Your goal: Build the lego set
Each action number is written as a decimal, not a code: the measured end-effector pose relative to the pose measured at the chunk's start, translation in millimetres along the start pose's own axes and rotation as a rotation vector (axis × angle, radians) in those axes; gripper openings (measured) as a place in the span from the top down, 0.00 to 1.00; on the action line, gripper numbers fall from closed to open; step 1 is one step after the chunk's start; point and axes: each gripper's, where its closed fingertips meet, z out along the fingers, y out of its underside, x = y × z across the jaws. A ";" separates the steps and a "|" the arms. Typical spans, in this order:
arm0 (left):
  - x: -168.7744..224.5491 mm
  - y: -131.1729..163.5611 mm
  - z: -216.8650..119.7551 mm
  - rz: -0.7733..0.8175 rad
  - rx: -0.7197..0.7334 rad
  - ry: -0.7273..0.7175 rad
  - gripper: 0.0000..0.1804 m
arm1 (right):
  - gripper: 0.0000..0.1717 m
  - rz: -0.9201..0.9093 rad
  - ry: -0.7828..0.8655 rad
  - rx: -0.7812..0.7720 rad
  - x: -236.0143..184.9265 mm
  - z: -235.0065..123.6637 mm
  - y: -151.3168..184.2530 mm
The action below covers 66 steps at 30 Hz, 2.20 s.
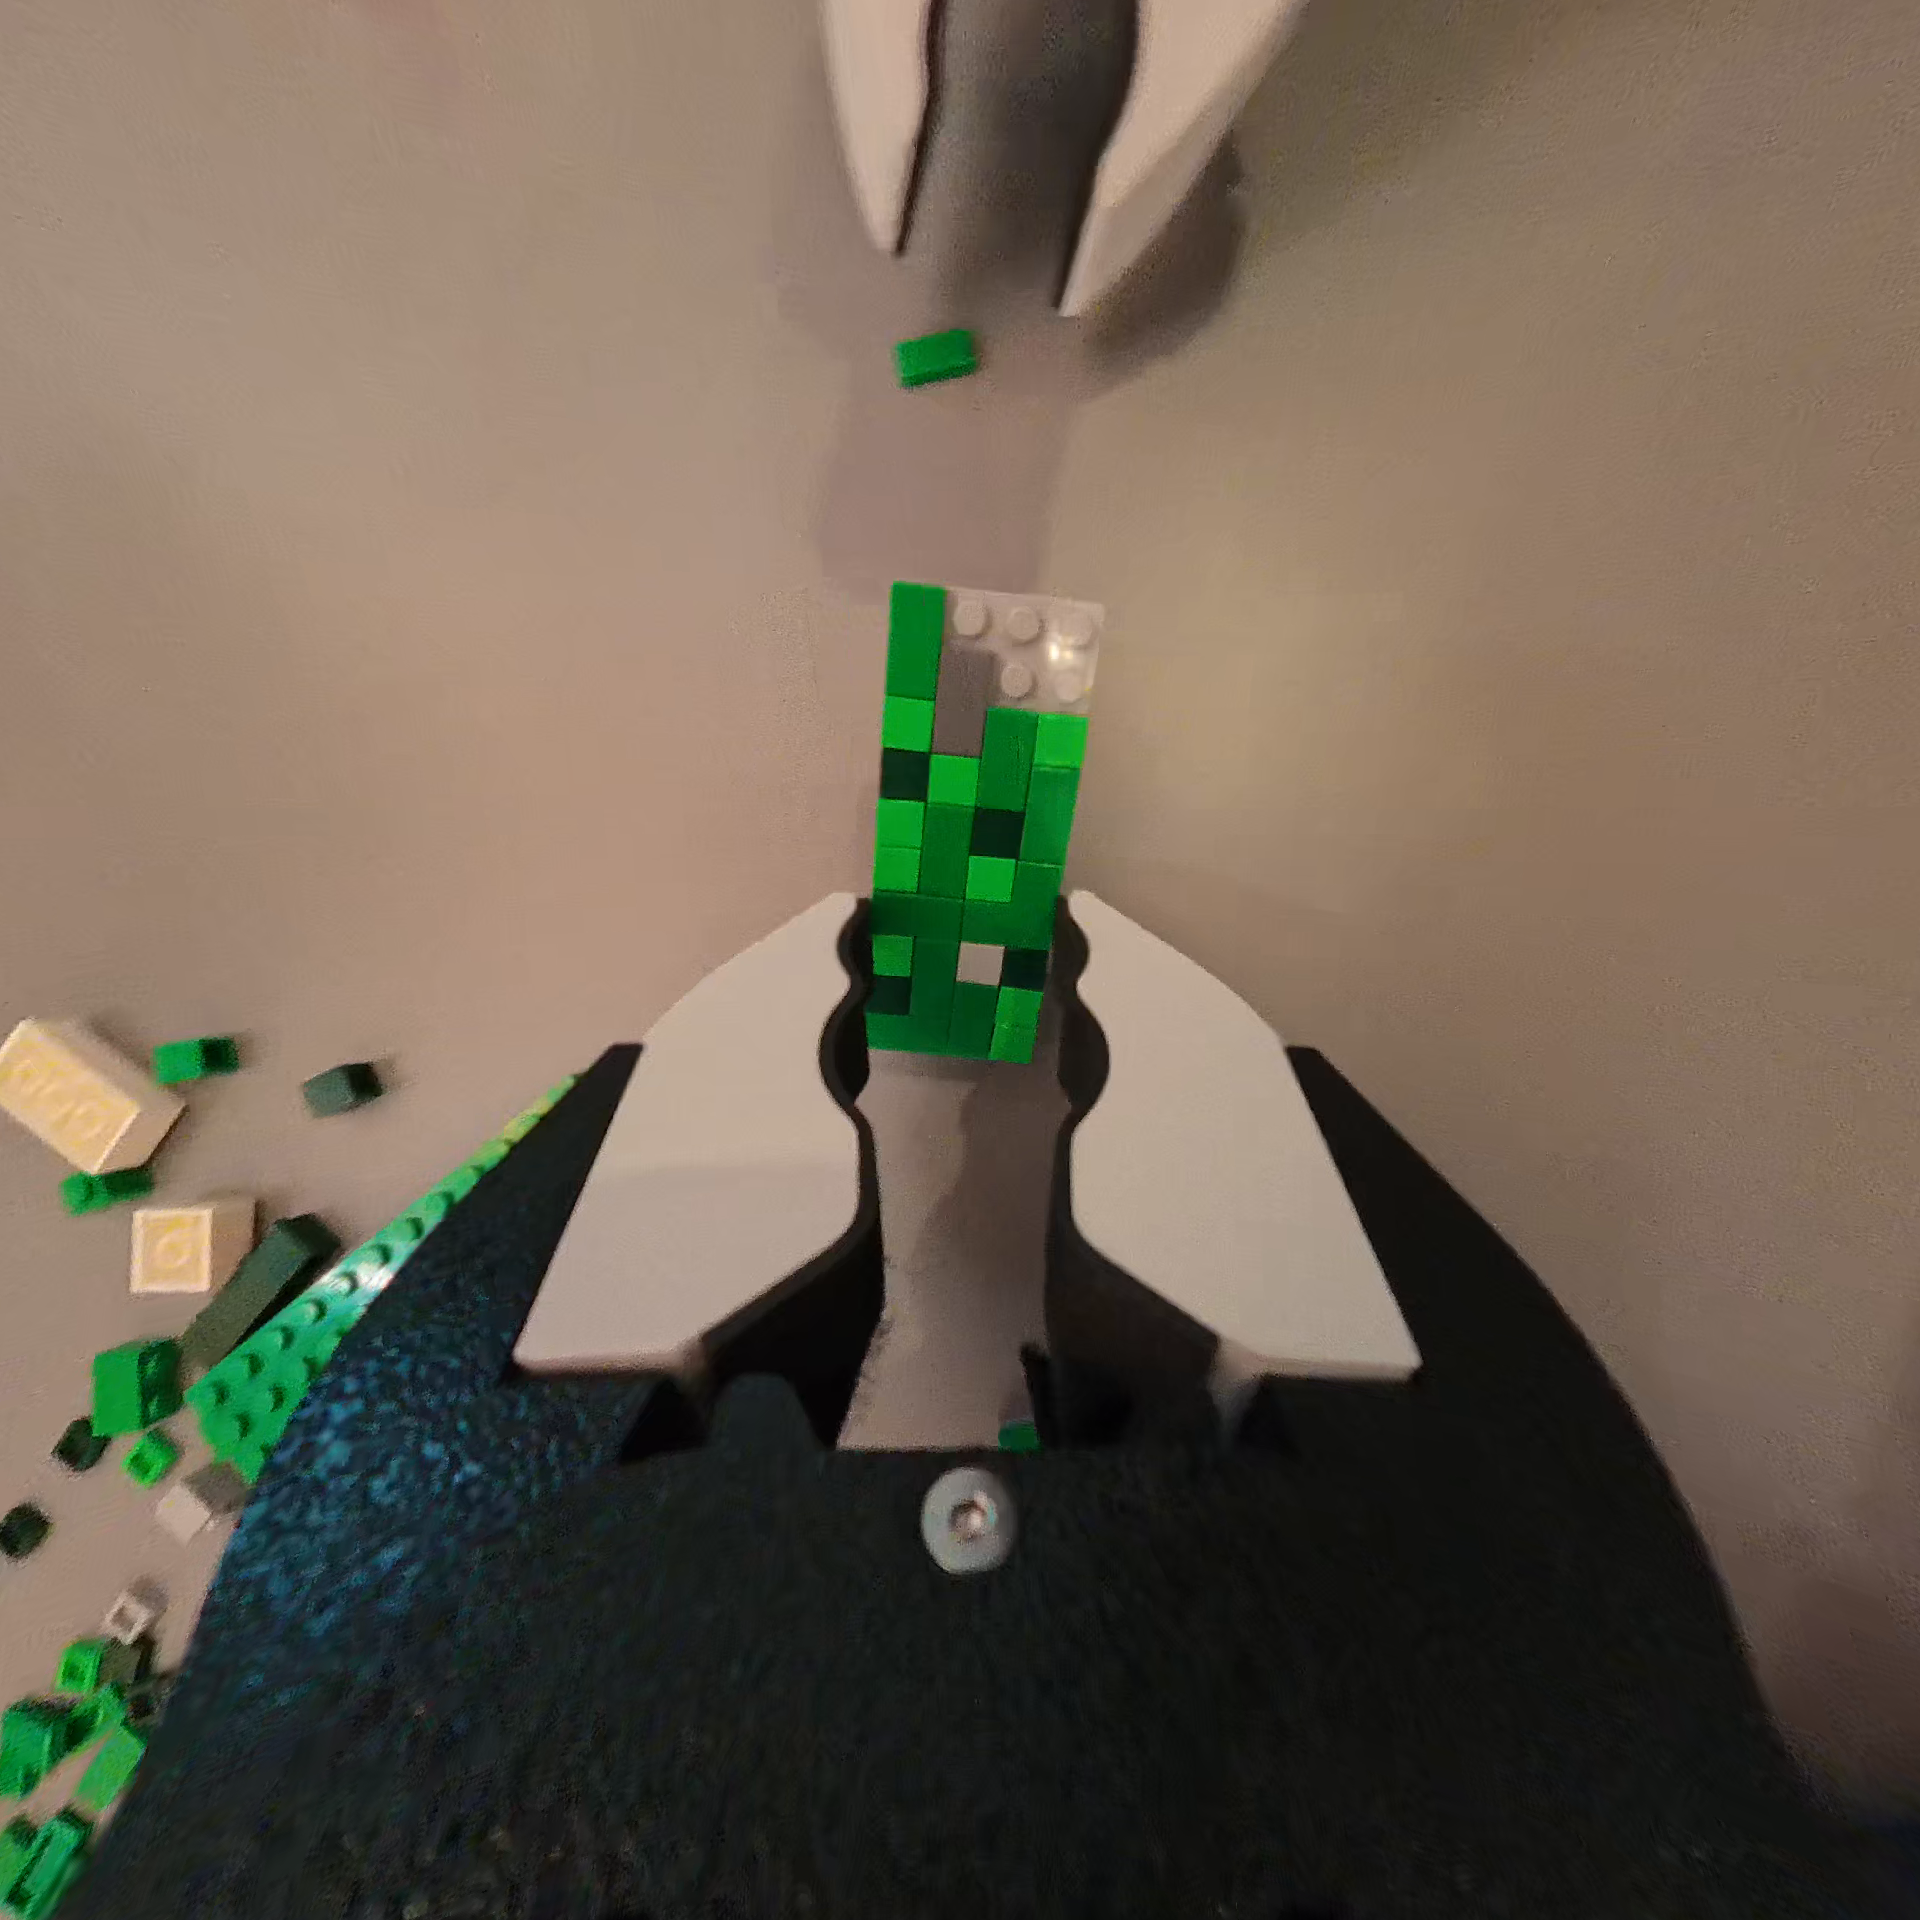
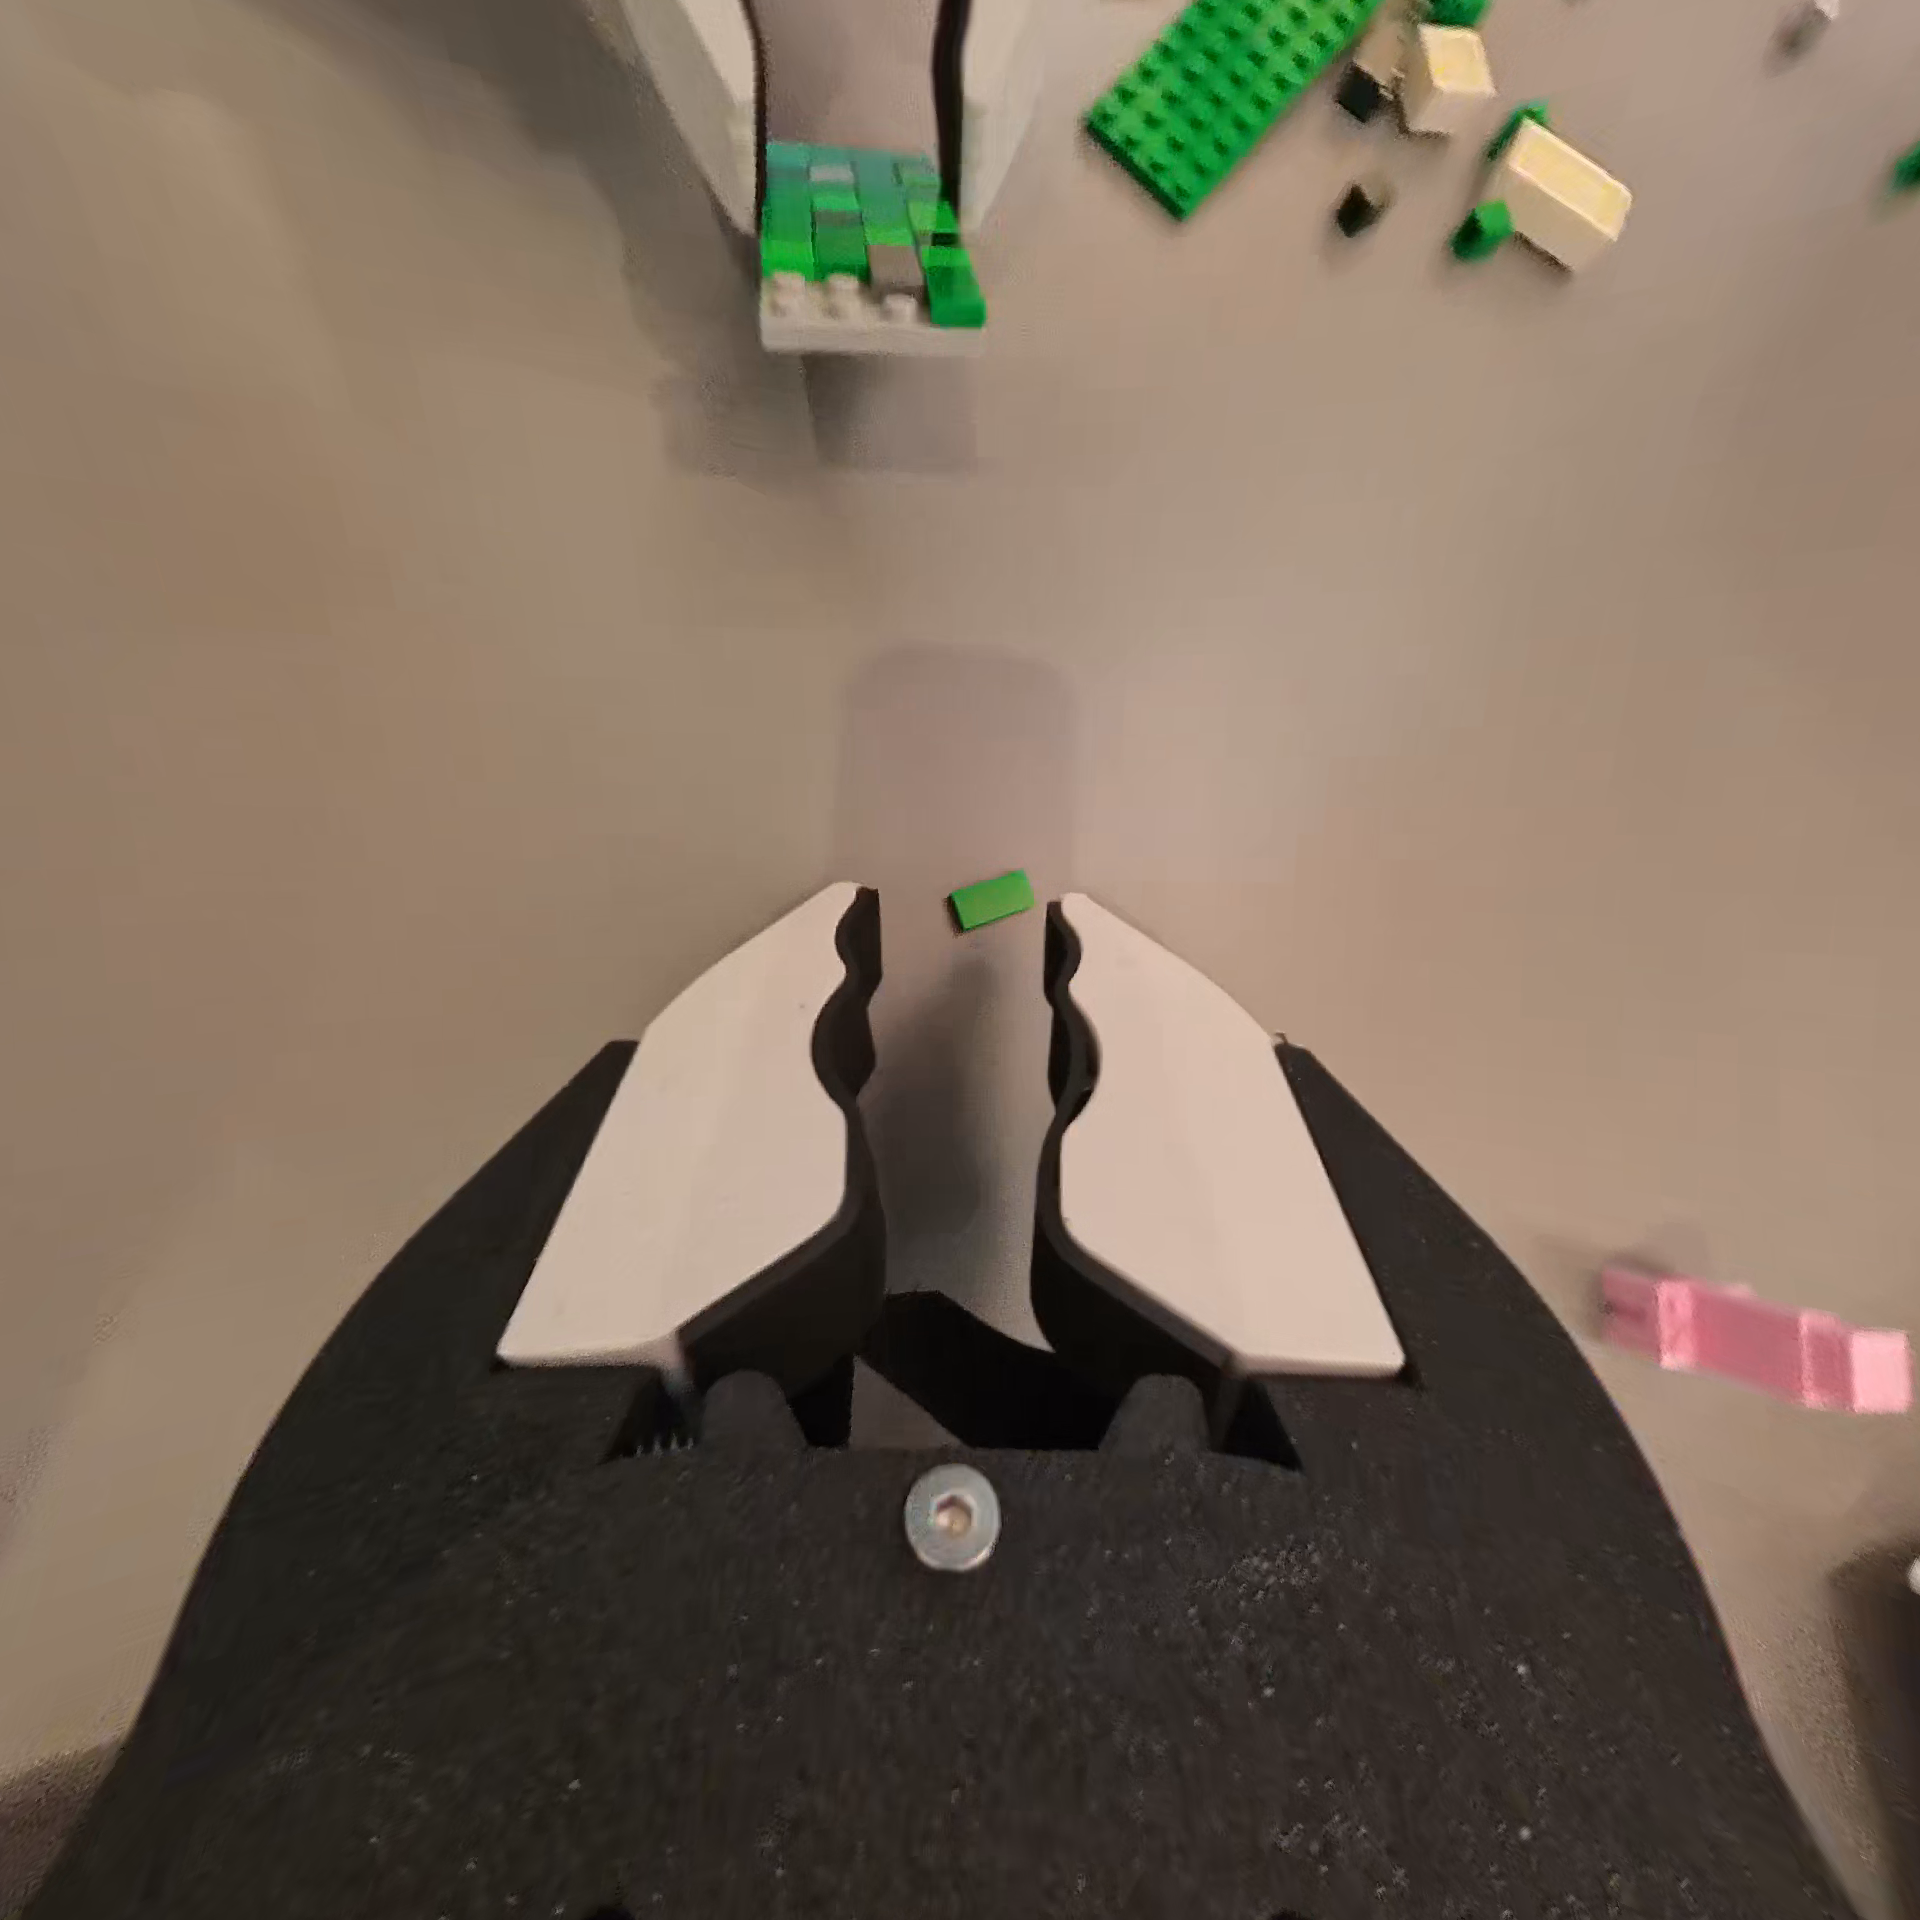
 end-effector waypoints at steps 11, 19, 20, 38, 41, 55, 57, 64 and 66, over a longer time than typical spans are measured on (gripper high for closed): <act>20.7 -5.0 -4.5 0.039 0.046 0.127 0.82 | 0.84 -0.094 -0.247 0.007 5.8 13.7 6.8; 24.8 -5.4 -2.7 0.021 0.040 0.138 0.82 | 0.91 -0.122 -0.227 0.016 2.2 15.4 4.7; 25.5 -5.4 -2.5 0.020 0.041 0.140 0.82 | 0.91 -0.127 -0.218 0.015 1.6 15.6 4.4; 10.6 -3.1 15.2 -0.232 -0.057 -0.027 0.82 | 0.91 -0.145 -0.123 -0.083 -9.4 14.7 -66.5; 14.1 -2.6 15.4 -0.234 -0.061 -0.004 0.82 | 0.91 -0.164 -0.139 -0.130 -11.0 21.6 -64.2; 20.6 -0.1 12.3 -0.227 -0.074 0.025 0.82 | 0.91 -0.193 -0.148 -0.195 -19.7 32.2 -64.8; 20.5 -0.5 11.7 -0.226 -0.073 0.023 0.82 | 0.91 -0.194 -0.142 -0.196 -19.3 31.8 -65.4; 22.4 -0.1 12.3 -0.219 -0.076 0.030 0.82 | 0.91 -0.200 -0.134 -0.203 -21.2 29.7 -65.8; 22.6 0.7 12.9 -0.216 -0.082 0.028 0.82 | 0.91 -0.200 -0.132 -0.204 -21.2 29.3 -65.2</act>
